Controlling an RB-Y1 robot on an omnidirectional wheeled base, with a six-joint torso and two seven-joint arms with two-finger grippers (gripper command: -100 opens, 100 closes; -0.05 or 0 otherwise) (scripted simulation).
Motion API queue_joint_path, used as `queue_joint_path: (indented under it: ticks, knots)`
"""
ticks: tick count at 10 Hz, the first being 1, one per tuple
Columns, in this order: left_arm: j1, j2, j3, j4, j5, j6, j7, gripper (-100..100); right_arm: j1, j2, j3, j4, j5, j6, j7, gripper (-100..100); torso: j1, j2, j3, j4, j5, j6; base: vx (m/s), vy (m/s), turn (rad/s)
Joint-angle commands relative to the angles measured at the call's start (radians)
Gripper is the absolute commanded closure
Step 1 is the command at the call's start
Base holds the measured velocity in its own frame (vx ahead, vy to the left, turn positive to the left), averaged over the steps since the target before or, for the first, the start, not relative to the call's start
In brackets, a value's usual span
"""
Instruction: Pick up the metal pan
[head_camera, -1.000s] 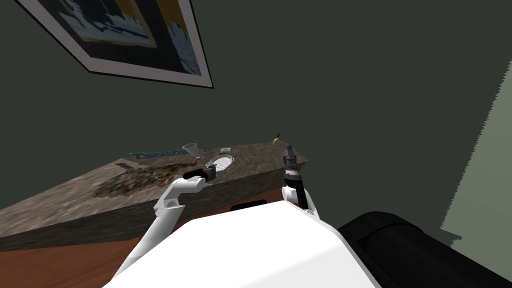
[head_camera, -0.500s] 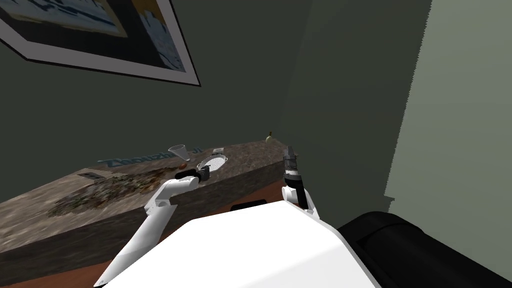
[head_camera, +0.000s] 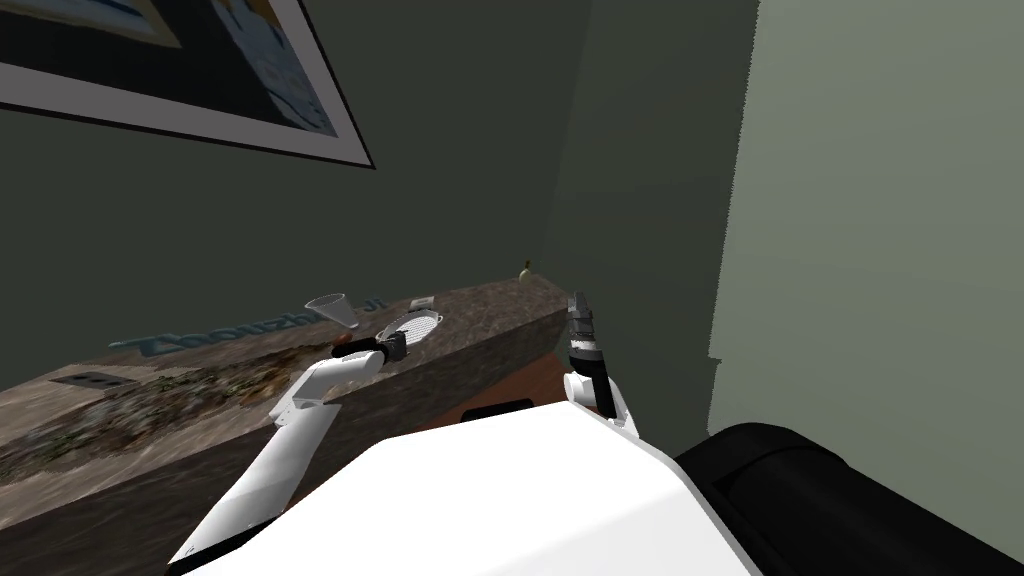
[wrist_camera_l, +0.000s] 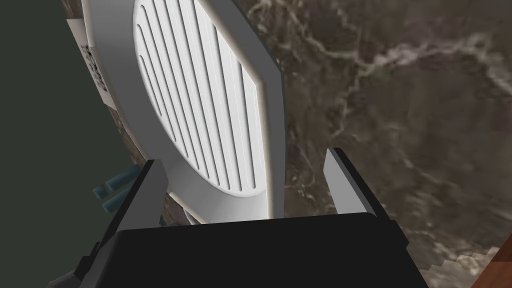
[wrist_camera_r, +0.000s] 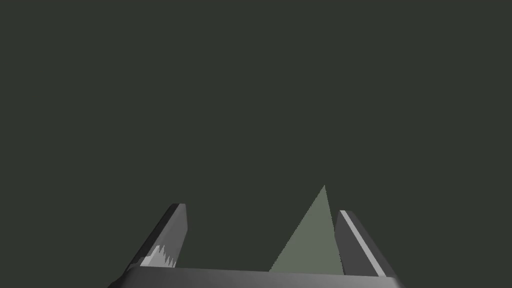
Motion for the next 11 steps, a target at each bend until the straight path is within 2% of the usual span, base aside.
queue_joint_path:
  ticks: [1,3,4,5,6,7,11]
  knots:
    - [0.001,0.012,0.019,0.031,0.013,-0.007,-0.002,-100,0.0,0.0,0.0,0.0,0.0,0.0,0.0,0,0.0,0.0,0.0,0.0,0.0,0.0,-0.087,-0.062,-0.112]
    - [-0.024,0.055,0.076,0.107,0.059,-0.049,-0.022,-100,0.0,0.0,0.0,0.0,0.0,0.0,0.0,0,0.002,-0.003,-0.002,-0.001,0.0,0.0,-0.067,-0.055,-0.245]
    - [-0.024,0.055,0.076,0.135,0.059,-0.049,-0.022,-100,0.0,0.0,0.0,0.0,0.0,0.0,0.0,0,0.001,-0.003,-0.002,-0.001,0.0,0.0,-0.059,-0.041,-0.141]
    - [-0.037,0.077,0.104,0.177,0.083,-0.07,-0.032,-100,0.0,0.0,0.0,0.0,0.0,0.0,0.0,0,0.002,-0.004,-0.002,-0.001,0.001,-0.001,-0.067,-0.057,-0.169]
    - [-0.034,0.069,0.089,0.164,0.077,-0.064,-0.031,-100,0.0,0.0,0.0,0.0,0.0,0.0,0.0,0,0.002,-0.003,-0.002,-0.001,0.0,-0.001,-0.033,-0.026,-0.036]
    - [-0.034,0.071,0.092,0.169,0.08,-0.069,-0.034,100,0.0,0.0,0.0,0.0,0.0,0.0,0.0,0,0.003,-0.005,-0.003,-0.001,0.001,-0.001,-0.005,-0.004,0.008]
    - [-0.033,0.07,0.092,0.169,0.08,-0.068,-0.033,100,0.001,0.0,0.0,0.0,0.0,0.0,0.0,0,0.005,-0.007,-0.004,-0.001,0.0,-0.001,-0.002,-0.001,0.002]
